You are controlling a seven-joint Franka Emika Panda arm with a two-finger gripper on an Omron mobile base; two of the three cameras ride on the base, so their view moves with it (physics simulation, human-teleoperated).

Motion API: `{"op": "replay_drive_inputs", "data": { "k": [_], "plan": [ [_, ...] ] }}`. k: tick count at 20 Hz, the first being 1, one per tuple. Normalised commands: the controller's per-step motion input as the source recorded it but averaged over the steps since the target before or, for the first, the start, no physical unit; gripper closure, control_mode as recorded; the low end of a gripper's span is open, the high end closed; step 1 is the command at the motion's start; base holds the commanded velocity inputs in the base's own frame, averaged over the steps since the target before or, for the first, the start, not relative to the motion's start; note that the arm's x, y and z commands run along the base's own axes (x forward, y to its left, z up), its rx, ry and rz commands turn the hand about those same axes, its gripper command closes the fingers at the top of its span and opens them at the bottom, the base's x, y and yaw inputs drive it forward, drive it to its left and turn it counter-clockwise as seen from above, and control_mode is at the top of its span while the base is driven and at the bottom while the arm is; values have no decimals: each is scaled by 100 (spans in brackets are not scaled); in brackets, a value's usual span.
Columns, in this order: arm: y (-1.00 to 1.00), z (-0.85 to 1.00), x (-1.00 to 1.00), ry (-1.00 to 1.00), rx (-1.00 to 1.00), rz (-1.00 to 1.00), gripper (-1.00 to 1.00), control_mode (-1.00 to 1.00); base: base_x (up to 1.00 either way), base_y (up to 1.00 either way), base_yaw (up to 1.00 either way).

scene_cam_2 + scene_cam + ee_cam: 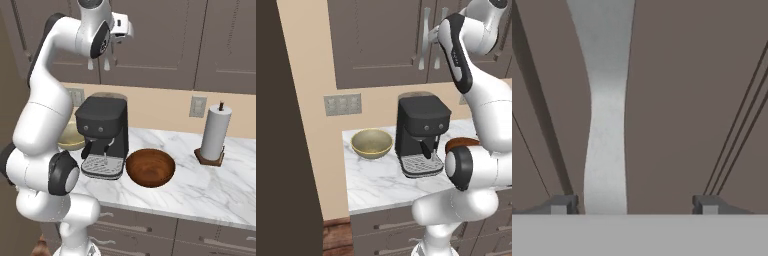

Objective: Open the cabinet. Pick the bowls from the counter and place them in the cabinet. Then close the cabinet.

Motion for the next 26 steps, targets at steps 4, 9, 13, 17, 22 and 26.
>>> {"op": "replay_drive_inputs", "data": {
  "k": [4,9,13,17,22,26],
  "plan": [
    [21,-42,47,-2,1,0,100,-100,0,0,0],
    [66,-60,22,-7,0,0,100,-100,0,0,0],
    [89,-69,24,-4,1,0,100,-100,0,0,0],
    [-7,-48,64,0,15,1,100,-100,0,0,0],
    [-63,-42,92,0,12,13,100,-100,0,0,0],
    [-68,-46,-7,-15,1,7,100,-100,0,0,0]
  ]
}}
